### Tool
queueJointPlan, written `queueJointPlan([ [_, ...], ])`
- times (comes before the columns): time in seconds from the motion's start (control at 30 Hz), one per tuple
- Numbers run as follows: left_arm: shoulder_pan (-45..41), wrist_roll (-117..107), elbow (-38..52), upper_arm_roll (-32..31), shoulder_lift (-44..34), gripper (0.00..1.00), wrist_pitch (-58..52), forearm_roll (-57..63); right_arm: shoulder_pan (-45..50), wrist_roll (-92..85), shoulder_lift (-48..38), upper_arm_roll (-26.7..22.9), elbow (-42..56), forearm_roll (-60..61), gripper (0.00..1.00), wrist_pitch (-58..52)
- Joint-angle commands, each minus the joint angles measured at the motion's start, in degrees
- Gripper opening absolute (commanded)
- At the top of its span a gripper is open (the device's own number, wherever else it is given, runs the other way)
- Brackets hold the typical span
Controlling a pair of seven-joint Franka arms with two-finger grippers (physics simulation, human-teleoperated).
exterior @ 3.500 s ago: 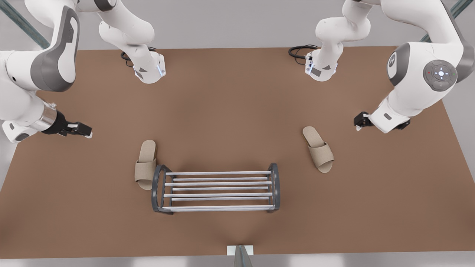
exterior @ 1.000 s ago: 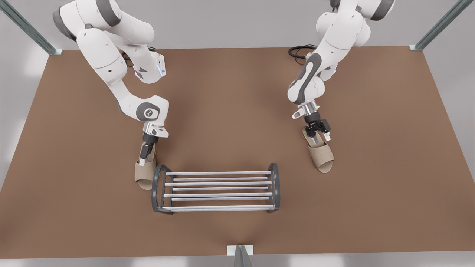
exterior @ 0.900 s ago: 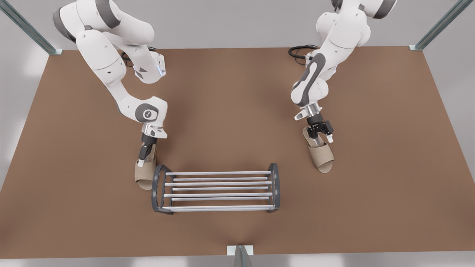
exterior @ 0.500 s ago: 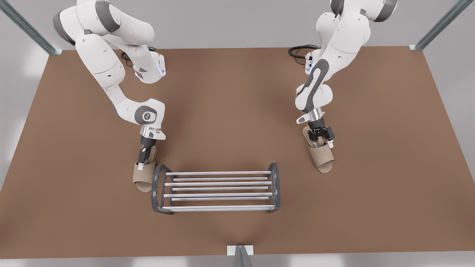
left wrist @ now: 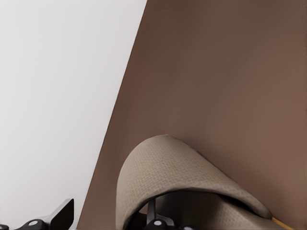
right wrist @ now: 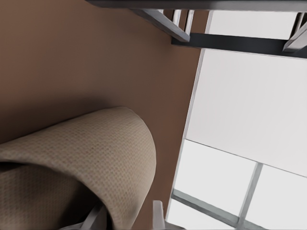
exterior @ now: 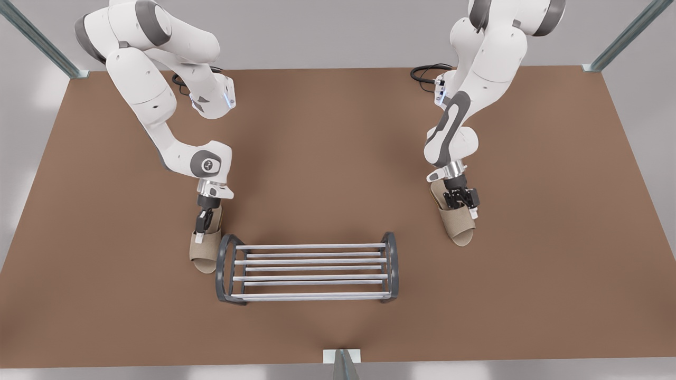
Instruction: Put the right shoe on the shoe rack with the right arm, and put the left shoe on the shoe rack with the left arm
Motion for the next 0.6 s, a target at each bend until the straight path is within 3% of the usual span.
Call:
queueJointPlan([
  [0.0,0.0,-0.32,0.02,0.01,0.17,0.8,0.03,0.22,0.05,1.69,0.03,-0.04,0.08,-0.51,0.39,0.07],
  [0.07,0.0,-0.32,0.1,0.01,0.7,0.79,-0.06,0.22,-0.03,1.69,0.03,-0.04,0.08,-0.51,0.36,0.07],
  [0.17,0.0,-0.58,0.37,-0.08,0.96,0.64,-0.06,0.22,-0.03,1.69,-0.06,-0.04,0.08,-0.51,0.34,0.16],
  [0.4,0.0,-0.67,0.72,-0.08,1.76,0.57,-0.06,0.22,-0.47,0.99,-4.71,-0.13,0.52,-0.51,0.34,5.17],
  [0.47,-0.08,-2.42,0.72,-0.08,1.67,0.46,0.03,0.22,-0.74,0.2,-7.26,-0.04,0.52,-0.51,0.34,7.46],
  [0.53,-0.08,-2.42,0.81,-0.08,1.49,0.4,0.03,0.22,-0.74,0.11,-8.06,-0.13,0.52,-0.59,0.34,7.72],
  [0.57,0.0,-2.34,0.81,-0.08,1.23,0.38,0.12,0.22,-0.82,0.02,-8.32,-0.13,0.52,-0.51,0.21,7.72],
])
